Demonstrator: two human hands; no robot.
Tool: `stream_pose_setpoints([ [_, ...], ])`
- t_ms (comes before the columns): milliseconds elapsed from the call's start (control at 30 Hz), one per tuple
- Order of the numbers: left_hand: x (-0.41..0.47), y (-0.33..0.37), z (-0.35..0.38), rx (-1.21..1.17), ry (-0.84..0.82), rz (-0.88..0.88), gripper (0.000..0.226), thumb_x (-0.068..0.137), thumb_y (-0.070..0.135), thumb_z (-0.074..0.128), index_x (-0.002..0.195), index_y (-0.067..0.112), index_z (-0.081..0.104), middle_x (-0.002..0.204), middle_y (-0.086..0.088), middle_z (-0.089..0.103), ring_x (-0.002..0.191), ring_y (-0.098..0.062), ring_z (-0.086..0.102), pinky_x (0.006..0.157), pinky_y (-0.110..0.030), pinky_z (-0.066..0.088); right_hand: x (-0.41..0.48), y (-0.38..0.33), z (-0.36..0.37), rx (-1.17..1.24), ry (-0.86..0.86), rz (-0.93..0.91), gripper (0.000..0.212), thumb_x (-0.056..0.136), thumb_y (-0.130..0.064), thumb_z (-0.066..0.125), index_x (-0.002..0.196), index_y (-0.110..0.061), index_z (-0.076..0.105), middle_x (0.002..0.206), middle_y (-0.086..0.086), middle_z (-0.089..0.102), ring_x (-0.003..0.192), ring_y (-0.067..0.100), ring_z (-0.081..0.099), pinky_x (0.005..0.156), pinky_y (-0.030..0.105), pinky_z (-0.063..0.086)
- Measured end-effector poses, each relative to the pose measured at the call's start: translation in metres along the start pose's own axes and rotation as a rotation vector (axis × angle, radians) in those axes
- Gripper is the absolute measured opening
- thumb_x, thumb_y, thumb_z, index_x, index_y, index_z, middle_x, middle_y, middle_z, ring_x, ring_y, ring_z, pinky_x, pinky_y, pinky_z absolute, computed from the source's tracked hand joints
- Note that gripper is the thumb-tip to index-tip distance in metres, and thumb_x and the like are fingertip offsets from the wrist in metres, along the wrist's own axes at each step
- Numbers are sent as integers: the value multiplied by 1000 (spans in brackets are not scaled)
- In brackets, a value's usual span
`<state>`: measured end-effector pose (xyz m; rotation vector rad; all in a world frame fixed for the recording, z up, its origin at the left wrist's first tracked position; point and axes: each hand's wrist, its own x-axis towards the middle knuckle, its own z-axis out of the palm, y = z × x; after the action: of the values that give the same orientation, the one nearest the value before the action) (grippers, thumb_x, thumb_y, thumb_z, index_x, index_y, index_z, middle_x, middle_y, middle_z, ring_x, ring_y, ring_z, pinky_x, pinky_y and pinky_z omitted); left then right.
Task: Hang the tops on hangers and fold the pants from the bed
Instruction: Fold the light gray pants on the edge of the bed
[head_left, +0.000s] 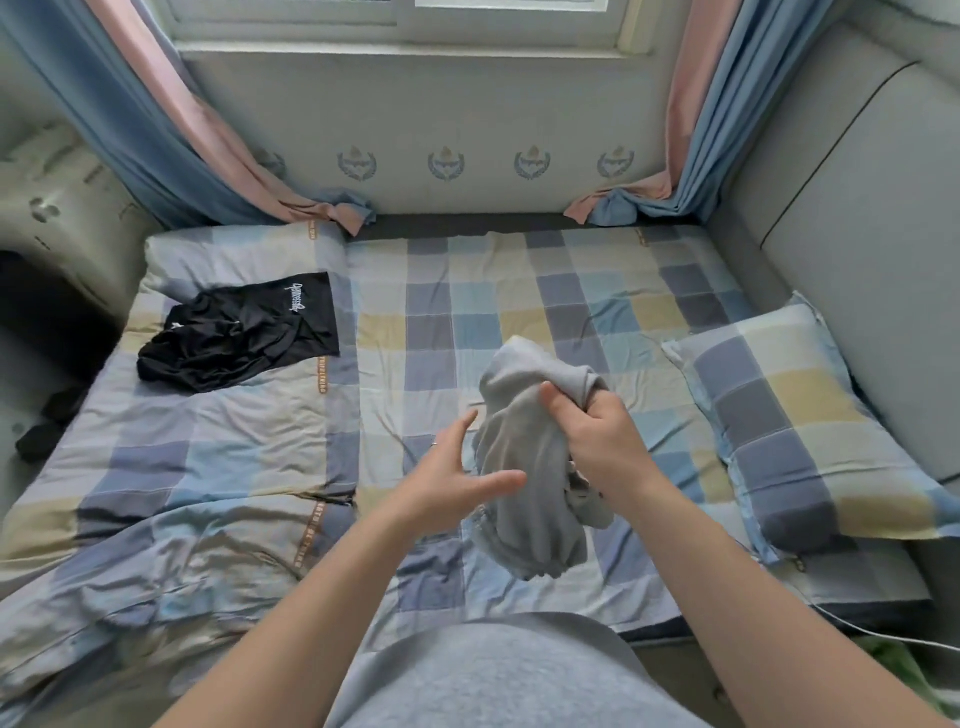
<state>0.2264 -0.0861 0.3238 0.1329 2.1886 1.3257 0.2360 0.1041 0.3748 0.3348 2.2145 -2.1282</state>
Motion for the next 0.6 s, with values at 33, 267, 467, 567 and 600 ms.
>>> stream_pose_setpoints([
  [33, -1, 0, 8, 3, -10, -5, 115, 56, 74, 77, 153, 41, 25, 141, 28, 29, 127, 10, 33, 108, -27, 39, 1, -3, 0, 51, -10, -13, 21, 94, -38, 64, 96, -20, 75, 98, 16, 75, 95, 32, 72, 81, 48, 59],
  [267, 7, 0, 24, 75, 191, 123, 11, 92, 39, 53, 91, 37, 63, 88, 15, 70, 88, -14, 66, 82, -44, 53, 12, -14, -17, 277, -84, 9, 27, 89, -35, 66, 104, -15, 75, 107, 20, 73, 103, 37, 70, 83, 46, 58],
  [467, 15, 14, 9, -149, 341, 131, 27, 86, 48, 56, 89, 25, 69, 85, -4, 74, 84, -28, 69, 69, -49, 51, 7, -3, -35, 87, -214, -74, 37, 97, -10, 62, 132, -24, 60, 124, -10, 69, 119, 5, 62, 94, 22, 52],
  [567, 19, 23, 4, -366, 361, 98, 17, 91, 40, 61, 89, 29, 75, 86, 3, 77, 84, -19, 74, 66, -30, 54, -5, 5, -35, -150, -307, -67, 66, 84, -35, 73, 144, -35, 44, 133, -31, 54, 124, -13, 48, 91, 9, 45],
  [600, 20, 26, 3, -439, 362, 66, 16, 95, 35, 62, 93, 25, 74, 88, 0, 78, 86, -22, 75, 65, -29, 55, -10, 8, -35, -233, -345, -52, 78, 79, -44, 75, 147, -41, 37, 139, -33, 46, 128, -15, 41, 95, 10, 41],
])
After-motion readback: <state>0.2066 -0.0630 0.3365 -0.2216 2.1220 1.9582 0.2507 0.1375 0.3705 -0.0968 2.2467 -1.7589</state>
